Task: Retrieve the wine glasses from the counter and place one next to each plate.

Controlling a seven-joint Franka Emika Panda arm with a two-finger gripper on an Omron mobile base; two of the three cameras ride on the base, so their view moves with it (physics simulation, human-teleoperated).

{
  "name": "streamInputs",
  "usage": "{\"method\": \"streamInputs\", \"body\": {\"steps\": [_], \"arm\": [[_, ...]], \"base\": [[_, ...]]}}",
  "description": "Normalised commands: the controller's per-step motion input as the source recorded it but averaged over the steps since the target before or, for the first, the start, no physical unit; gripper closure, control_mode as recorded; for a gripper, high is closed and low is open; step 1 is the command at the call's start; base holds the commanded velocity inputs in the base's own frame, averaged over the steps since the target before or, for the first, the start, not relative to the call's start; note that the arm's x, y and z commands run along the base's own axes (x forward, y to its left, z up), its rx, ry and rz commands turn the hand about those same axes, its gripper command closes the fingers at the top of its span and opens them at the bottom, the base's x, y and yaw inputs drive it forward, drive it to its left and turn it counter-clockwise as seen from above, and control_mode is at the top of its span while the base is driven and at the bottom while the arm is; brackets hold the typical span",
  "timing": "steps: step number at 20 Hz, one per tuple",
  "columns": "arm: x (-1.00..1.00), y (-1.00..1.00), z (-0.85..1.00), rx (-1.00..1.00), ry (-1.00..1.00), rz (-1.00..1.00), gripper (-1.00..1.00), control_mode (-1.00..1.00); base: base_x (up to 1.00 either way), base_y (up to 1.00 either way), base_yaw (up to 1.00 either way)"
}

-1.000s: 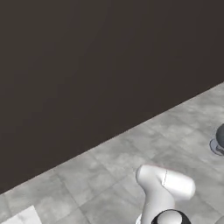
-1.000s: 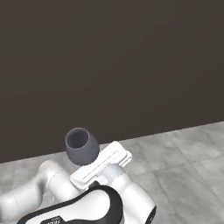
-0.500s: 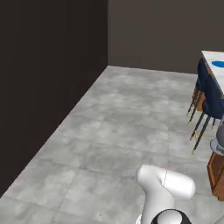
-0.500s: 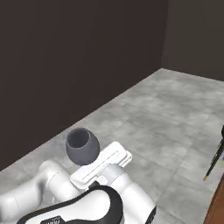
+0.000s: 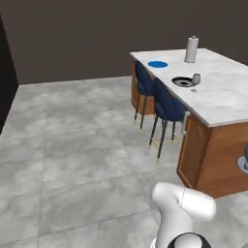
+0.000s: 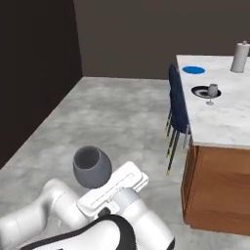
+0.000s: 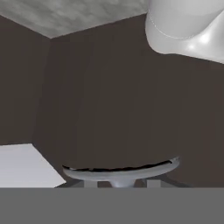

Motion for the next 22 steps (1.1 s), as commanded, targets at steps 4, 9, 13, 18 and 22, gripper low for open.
{"method": "streamInputs", "body": {"steps": [4, 9, 13, 18, 22], "arm": [[0.00, 0.00, 0.00, 0.00, 0.00, 0.00, 1.00, 1.00], [0.00, 0.00, 0.00, 0.00, 0.00, 0.00, 1.00, 1.00], [0.00, 0.00, 0.00, 0.00, 0.00, 0.00, 1.00, 1.00], [0.00, 0.00, 0.00, 0.00, 0.00, 0.00, 1.00, 1.00], [0.00, 0.00, 0.00, 0.00, 0.00, 0.00, 1.00, 1.00]], "base": [[1.00, 1.00, -0.57], [1.00, 1.00, -0.53], [1.00, 1.00, -0.53], [1.00, 1.00, -0.53], [1.00, 1.00, -0.49]]}}
